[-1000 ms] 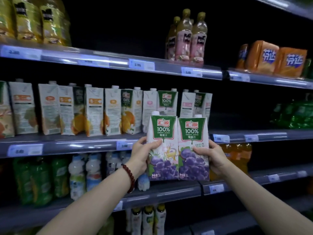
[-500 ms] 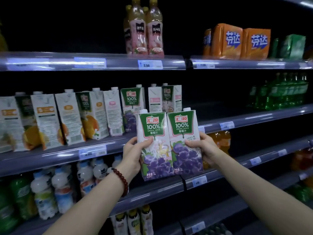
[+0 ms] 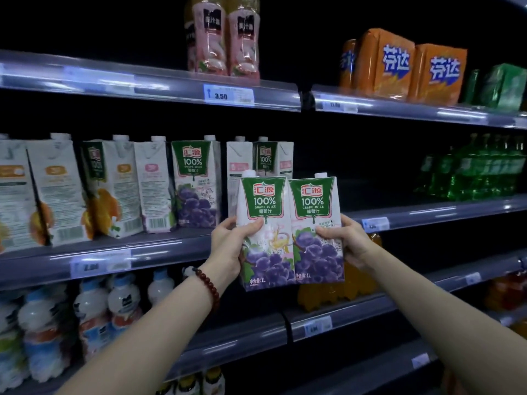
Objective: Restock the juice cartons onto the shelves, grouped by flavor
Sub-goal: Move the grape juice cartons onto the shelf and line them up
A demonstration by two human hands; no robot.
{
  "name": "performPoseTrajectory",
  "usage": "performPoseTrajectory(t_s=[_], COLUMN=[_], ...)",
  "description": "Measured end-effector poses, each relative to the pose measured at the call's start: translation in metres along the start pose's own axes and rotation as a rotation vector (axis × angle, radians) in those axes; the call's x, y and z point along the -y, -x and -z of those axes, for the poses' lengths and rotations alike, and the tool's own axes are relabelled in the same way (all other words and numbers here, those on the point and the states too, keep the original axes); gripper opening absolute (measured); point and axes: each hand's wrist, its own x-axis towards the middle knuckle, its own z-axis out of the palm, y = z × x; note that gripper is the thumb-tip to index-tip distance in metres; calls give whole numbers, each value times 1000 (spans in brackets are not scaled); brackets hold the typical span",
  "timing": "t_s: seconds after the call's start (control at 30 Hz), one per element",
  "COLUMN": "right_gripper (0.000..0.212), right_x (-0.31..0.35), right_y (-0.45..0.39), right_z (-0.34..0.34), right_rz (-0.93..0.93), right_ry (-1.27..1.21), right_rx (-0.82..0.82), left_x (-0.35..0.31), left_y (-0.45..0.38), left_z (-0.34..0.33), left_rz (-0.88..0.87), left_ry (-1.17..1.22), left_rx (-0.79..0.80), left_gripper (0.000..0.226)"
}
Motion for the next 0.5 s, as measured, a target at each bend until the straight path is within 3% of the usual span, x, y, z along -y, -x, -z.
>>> performPoseTrajectory(t_s=[0.27, 0.5], right_gripper=[72, 69], right_x=[3, 0], right_y=[-9, -12], right_z=[45, 93], right_rz=[18, 17], right_ry=[-5, -39], right_rx=[-23, -12], left_x=[16, 51], left_y=[-24, -32], left_z=[-38, -75], left_rz=[23, 49], left_ry=[-27, -41], left_rx=[32, 18], left_gripper=[48, 36])
